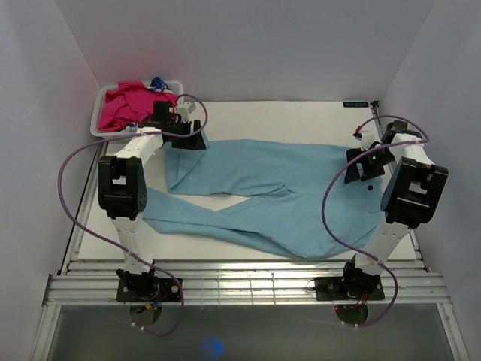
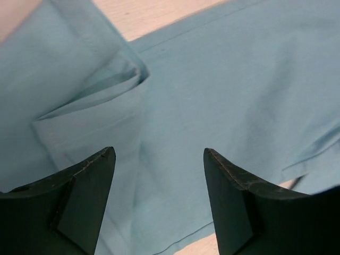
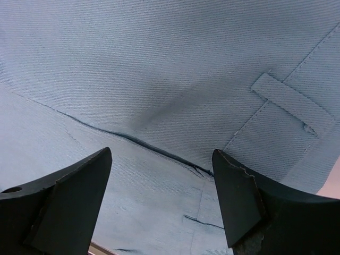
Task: Fold and stack the trousers
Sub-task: Flatten the trousers out
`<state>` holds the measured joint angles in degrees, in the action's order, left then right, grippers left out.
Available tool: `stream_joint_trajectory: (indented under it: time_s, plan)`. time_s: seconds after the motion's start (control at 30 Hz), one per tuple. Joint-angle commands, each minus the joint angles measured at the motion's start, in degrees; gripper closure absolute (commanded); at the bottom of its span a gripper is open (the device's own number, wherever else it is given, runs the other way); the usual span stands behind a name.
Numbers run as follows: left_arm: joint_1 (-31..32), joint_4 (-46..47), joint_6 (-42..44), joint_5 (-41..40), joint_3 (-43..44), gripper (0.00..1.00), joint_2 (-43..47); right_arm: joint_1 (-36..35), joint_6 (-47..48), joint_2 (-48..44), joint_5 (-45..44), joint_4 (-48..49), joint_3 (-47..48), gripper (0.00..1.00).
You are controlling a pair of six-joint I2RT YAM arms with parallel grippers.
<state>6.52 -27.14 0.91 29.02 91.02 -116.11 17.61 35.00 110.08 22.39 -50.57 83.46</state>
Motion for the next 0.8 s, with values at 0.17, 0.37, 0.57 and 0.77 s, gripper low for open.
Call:
stream_joint_trajectory:
  time_s: [0.17,0.37,0.57,0.77]
  plan:
    - [-2.13,1.20,5.68,-12.75,0.73,0.31,2.66,0.15,0.15,-0.66,0.46,-0.33,0.83,0.18]
    - [-2.04,-0.12,12.09,-13.29,6.80,0.27,-4.64,0.15,0.68,0.22,-2.35,1.25,-1.54,0.19]
    - [-2.04,1.39,13.77,-13.28,8.99,0.25,-8.42,0.06,0.51,2.50,-6.12,4.24,-4.45,0.20]
    - [-2.04,0.42,14.65,-11.79,8.13,0.58,-9.05,0.15,0.06,5.14,-9.56,6.18,-4.62,0.22]
